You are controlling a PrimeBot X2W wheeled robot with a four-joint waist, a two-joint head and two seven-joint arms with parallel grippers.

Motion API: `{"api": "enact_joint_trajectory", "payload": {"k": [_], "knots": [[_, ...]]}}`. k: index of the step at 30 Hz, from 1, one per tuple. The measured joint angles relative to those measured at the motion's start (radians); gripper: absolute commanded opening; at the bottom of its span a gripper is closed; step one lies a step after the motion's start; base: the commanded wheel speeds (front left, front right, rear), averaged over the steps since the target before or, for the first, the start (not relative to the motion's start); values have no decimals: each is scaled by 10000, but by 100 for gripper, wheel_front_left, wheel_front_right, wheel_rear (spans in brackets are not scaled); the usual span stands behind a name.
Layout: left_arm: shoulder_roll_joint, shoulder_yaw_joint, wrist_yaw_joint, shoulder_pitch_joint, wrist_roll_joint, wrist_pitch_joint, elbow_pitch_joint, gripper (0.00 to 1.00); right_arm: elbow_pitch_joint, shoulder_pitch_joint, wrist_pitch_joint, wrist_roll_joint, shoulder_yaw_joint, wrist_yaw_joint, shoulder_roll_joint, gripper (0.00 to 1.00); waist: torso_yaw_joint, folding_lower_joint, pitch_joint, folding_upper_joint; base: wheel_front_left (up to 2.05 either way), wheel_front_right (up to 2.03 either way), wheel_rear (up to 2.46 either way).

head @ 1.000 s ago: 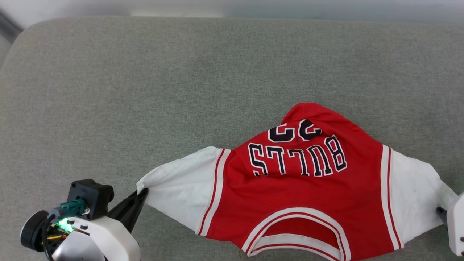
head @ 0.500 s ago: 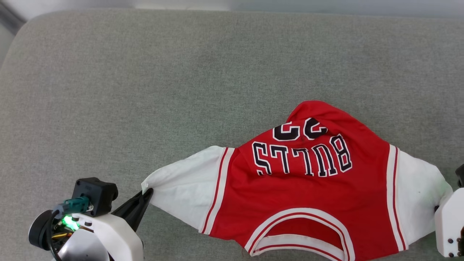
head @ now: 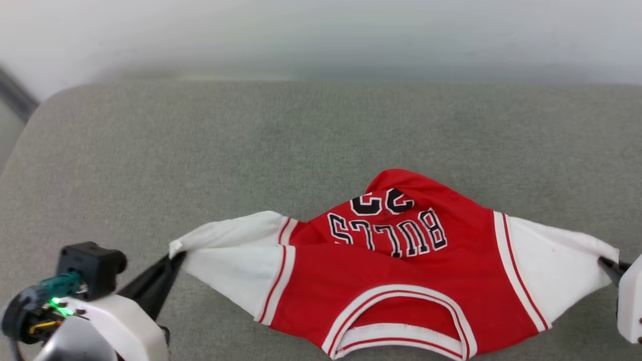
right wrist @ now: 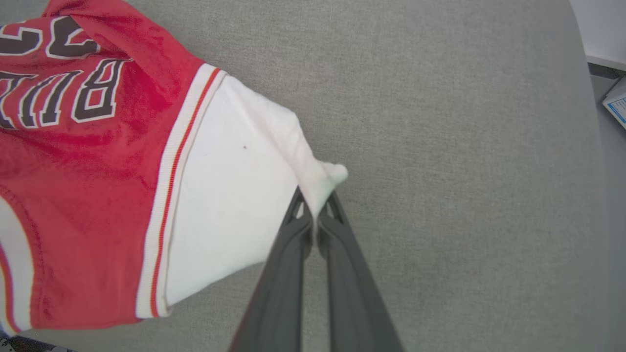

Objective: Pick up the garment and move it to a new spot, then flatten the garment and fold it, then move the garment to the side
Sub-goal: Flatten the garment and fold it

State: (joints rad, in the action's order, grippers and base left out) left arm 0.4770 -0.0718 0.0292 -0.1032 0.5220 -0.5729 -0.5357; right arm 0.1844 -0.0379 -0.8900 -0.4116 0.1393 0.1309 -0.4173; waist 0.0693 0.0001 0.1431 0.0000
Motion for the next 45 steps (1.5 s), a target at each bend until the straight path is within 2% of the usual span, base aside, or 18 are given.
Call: {"api": "enact_joint_trajectory", "payload": {"k": [7,12,25,32,34,41,45], "knots": [[278,863,-71,448,347,98,-725,0,905,-636,-345,-1101,688,0,92,0,-340,-1,-847,0,0,0,0],[715,1567,-69,1307,543,113,-980,0,1373,-1715,-458,-1733,918,0,261,0,-637,0,-1128,0,0,0,0],[1404,2598,-297,4352,982,142,-1206,0,1281,-4517,-232,-1990,709,0,290,0,-1217,0,-1010,0,0,0,0],[1542,2566,-326,6167,1438,209,-295,0,717,-6210,186,-1833,324,0,-69,0,-1358,-1,-307,0,0,0,0],[1760,2500,-267,6874,1450,190,113,0,479,-6838,389,-1762,194,0,-169,0,-1391,0,-25,0,0,0,0],[2290,2021,73,9709,1313,410,1900,0,-546,-9078,1080,-1250,-418,0,-257,0,-1500,0,1189,0,0,0,0],[2445,1360,297,11568,1003,543,3225,0,-1342,-10676,1739,-911,-775,0,-178,0,-1547,1,2030,0,0,0,0]]}}
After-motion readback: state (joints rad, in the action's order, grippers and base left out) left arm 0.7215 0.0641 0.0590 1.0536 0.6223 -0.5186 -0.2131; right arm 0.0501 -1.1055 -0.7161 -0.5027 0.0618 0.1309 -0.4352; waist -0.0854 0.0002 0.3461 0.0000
